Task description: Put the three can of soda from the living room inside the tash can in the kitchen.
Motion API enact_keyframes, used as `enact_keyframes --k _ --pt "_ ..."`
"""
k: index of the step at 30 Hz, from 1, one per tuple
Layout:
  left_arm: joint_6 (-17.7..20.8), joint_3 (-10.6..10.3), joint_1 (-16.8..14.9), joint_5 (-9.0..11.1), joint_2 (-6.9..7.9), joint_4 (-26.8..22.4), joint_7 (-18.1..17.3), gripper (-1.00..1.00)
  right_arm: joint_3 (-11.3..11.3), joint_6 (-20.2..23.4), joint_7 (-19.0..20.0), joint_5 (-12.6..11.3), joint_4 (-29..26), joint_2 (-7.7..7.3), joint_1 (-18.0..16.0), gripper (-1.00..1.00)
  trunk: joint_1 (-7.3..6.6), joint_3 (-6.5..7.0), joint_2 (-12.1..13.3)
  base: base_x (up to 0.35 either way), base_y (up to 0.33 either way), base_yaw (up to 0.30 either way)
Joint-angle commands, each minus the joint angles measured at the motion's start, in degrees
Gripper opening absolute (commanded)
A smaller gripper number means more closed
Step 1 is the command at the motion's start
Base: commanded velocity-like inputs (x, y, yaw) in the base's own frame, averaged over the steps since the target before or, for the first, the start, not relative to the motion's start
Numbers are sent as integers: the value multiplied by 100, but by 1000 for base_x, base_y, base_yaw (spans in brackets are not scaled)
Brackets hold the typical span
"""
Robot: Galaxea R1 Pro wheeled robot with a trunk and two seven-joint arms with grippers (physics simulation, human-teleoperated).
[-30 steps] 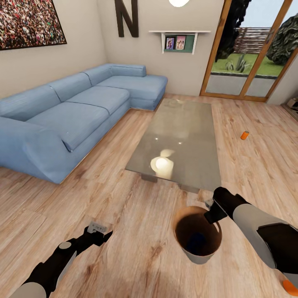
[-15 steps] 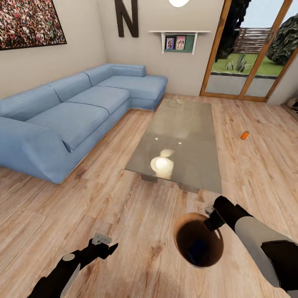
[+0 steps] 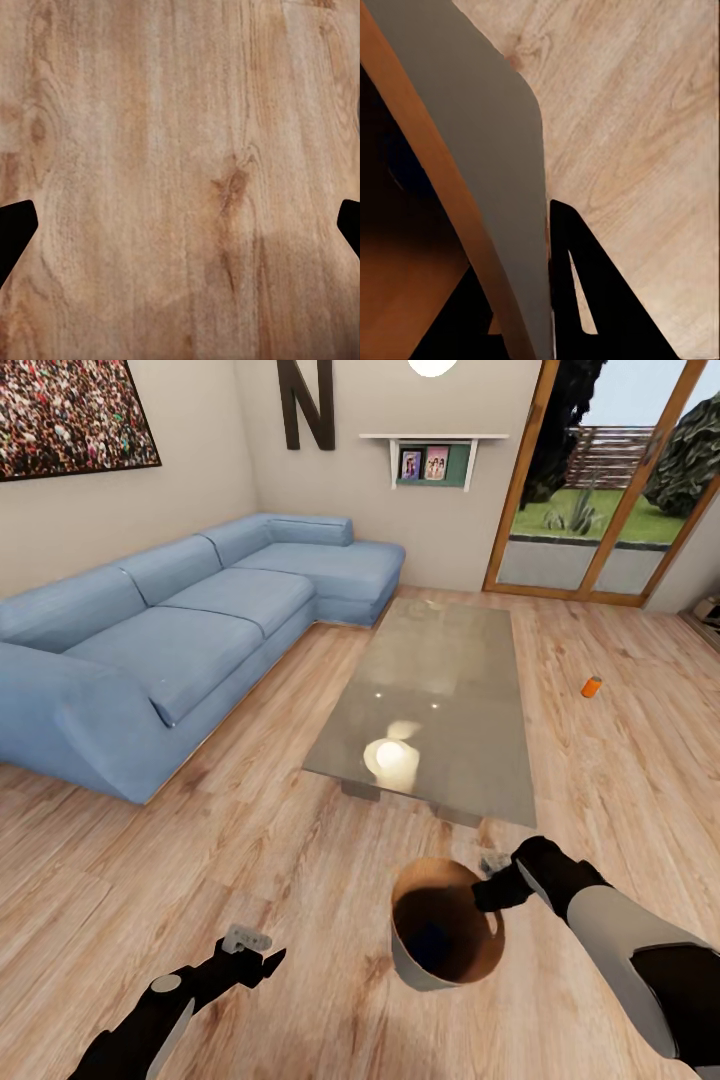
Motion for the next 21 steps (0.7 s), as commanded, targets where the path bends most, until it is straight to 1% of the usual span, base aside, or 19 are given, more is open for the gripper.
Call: enact_keyframes --k 1,14,17,21 --pt "-1 -2 0 0 0 2 1 100 -117 100 62 -520 -3 3 -4 -100 0 1 0 0 0 0" --pt "-1 -9 0 0 -5 2 -3 100 -122 100 63 -520 -8 -2 -4 -100 0 1 0 8 -4 0" --pt "-1 -14 0 0 -4 2 -4 100 -125 100 58 -520 -18 -5 -4 -100 0 1 0 102 -152 0" --pt "-1 -15 0 0 -3 2 -5 100 -130 100 47 -520 -21 -6 -4 -100 0 1 0 122 -233 0"
